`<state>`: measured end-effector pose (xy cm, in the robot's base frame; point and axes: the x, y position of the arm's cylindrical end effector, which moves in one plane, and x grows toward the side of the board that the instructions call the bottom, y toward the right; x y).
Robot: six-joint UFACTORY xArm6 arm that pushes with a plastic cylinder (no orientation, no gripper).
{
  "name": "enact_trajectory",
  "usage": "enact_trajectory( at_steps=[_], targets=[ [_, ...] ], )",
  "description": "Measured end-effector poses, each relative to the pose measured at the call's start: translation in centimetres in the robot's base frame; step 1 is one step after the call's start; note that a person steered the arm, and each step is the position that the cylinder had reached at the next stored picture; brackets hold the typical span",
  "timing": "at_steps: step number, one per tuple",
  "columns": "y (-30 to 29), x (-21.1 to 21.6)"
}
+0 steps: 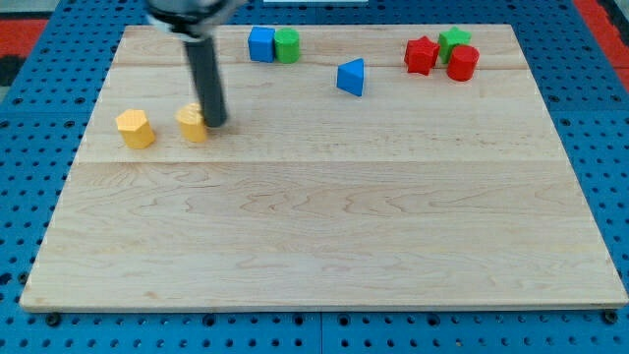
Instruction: Point the arm to the left of blue cube
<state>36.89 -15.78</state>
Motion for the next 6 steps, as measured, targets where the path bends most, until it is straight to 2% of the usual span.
enact_trajectory(
  at_steps=[3, 6],
  targets=[
    [-0.7, -0.6],
    [-0.7, -3.3]
  ],
)
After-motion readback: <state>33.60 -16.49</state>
